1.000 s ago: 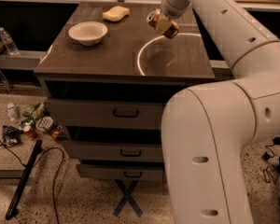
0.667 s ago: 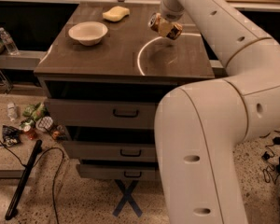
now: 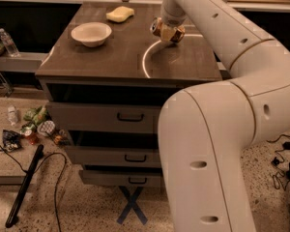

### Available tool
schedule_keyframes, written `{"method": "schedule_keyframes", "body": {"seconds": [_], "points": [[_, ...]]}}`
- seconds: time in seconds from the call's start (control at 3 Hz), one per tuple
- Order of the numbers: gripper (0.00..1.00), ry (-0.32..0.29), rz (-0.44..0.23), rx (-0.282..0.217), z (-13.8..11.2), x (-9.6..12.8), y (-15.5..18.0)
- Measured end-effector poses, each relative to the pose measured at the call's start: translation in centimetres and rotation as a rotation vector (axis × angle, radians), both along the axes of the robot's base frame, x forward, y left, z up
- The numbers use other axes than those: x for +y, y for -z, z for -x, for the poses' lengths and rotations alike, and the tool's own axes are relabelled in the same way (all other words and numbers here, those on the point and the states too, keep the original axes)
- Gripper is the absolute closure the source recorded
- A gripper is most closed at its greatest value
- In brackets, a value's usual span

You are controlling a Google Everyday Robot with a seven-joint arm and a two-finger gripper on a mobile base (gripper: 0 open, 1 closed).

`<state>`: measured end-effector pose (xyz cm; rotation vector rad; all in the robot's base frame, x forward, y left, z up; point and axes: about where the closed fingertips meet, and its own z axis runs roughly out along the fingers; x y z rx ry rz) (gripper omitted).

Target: Knock orange can over

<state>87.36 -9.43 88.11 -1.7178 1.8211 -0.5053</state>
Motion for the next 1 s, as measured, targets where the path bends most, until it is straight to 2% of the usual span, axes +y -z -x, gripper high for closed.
{"method": "schedule_keyframes", "body": {"seconds": [0.33,1.0], "points": [[0.04,-0.016,0.0,0.018,0.51,0.16,0.37],[0.0,-0.021,-0.01,0.046,1.15,-0.3,0.61]]}}
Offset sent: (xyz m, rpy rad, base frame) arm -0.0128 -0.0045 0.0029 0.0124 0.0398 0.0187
